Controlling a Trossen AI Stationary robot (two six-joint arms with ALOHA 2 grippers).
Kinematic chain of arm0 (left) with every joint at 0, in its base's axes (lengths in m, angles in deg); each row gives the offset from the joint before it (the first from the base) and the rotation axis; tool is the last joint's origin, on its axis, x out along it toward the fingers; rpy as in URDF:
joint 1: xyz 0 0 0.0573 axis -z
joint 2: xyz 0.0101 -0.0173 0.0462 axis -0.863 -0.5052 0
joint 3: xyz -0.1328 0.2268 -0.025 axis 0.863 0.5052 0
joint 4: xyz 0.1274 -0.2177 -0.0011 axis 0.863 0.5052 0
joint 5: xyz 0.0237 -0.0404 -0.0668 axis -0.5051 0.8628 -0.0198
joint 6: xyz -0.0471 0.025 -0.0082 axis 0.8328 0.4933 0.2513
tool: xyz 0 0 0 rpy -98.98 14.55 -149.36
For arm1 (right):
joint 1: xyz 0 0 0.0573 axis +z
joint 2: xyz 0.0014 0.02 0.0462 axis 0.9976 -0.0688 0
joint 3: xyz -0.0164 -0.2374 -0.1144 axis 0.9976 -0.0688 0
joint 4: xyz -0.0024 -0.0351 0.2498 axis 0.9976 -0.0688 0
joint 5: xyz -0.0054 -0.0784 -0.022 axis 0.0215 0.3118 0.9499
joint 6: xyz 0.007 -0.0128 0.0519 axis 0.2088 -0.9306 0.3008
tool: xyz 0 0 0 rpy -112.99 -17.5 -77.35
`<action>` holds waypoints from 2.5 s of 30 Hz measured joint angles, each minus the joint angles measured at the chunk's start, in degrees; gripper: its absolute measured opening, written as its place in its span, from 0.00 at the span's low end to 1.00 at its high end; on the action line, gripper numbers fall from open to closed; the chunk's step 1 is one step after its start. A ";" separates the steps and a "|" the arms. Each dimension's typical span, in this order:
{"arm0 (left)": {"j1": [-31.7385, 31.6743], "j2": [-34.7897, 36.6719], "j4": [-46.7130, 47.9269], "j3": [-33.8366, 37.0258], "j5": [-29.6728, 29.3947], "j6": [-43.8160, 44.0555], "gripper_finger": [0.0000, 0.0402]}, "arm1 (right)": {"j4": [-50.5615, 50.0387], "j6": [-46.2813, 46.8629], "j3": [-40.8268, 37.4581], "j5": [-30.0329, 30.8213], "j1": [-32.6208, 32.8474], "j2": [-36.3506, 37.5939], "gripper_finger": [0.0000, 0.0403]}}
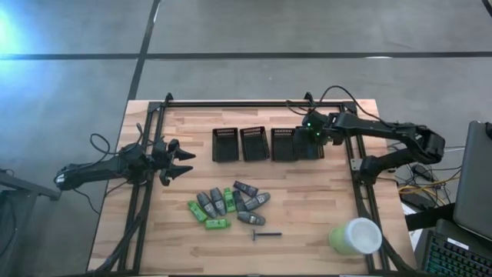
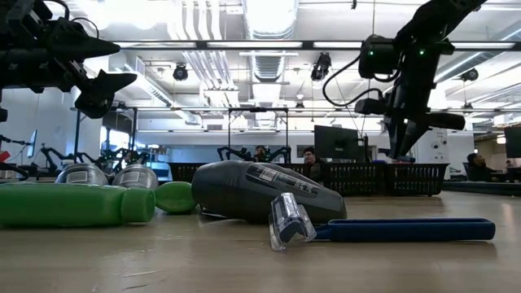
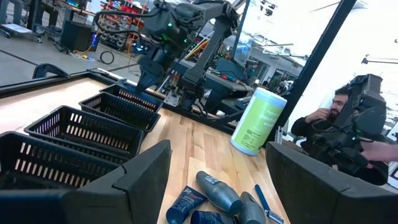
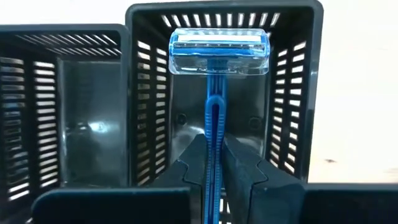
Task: Pick & Place Travel size toiletries
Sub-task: Put the razor into the right black basket, then put the shampoo into the left black basket
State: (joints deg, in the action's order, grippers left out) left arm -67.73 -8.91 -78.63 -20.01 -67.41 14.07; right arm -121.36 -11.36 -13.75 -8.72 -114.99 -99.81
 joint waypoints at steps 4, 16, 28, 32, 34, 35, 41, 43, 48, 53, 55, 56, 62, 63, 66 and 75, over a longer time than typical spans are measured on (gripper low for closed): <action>0.00 0.00 0.00 0.00 -0.01 -0.01 0.67 | 0.51 -1.45 0.00 -0.98 -0.74 -1.44 0.06; 0.00 0.00 -0.01 0.00 0.00 0.00 0.67 | 2.19 -3.64 0.00 -1.32 -0.98 -7.31 0.06; 0.01 0.00 -0.01 0.00 0.00 -0.01 0.67 | 4.00 -3.81 0.00 -0.91 -1.28 -8.50 0.19; 0.00 0.00 -0.02 0.00 0.00 0.00 0.67 | 3.98 -3.81 0.00 -0.94 -1.28 -8.50 0.26; 0.02 0.00 -0.02 0.00 0.00 0.00 0.67 | 3.98 -3.81 0.00 -0.95 -1.28 -8.50 0.29; 0.00 0.00 0.00 0.00 0.00 0.00 0.67 | 3.97 -3.81 0.01 -0.98 -1.28 -8.50 0.31; 0.00 0.00 0.00 0.00 0.00 -0.02 0.67 | 3.96 -4.27 1.51 -1.18 -0.25 -8.30 0.39; 0.01 0.00 -0.01 0.00 0.00 -0.01 0.67 | 3.89 -4.73 2.64 -1.18 0.67 -8.10 0.41; 0.02 0.00 0.00 0.00 0.00 0.00 0.67 | 3.96 -7.30 6.47 -1.08 3.73 -8.08 0.45; 0.01 0.00 -0.02 0.00 0.00 0.00 0.67 | 3.98 -10.19 9.58 -0.28 7.12 -8.10 0.46; 0.02 0.00 -0.01 0.00 0.00 -0.01 0.67 | 3.79 -10.17 10.41 0.31 8.15 -8.10 0.46; 0.01 0.00 -0.01 0.00 0.00 0.00 0.67 | 3.74 -10.00 10.70 0.40 8.51 -8.10 0.46; 0.02 0.00 0.00 0.00 -0.02 0.00 0.67 | 3.78 -10.24 12.03 0.57 11.23 -8.12 0.44; 0.00 0.00 0.00 0.00 0.00 -0.02 0.67 | 3.78 -10.52 12.18 0.57 11.79 -8.12 0.43; 0.00 0.00 -0.01 0.00 0.00 0.00 0.67 | 3.93 -11.51 12.50 0.55 13.65 -8.12 0.42; 0.01 0.00 -0.02 0.00 0.00 -0.01 0.67 | 3.96 -10.06 12.92 0.42 19.39 -8.12 0.44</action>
State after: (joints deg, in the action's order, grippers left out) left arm -67.72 -8.91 -78.65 -20.01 -67.41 14.06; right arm -117.40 -21.42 -0.83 -8.30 -95.60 -107.93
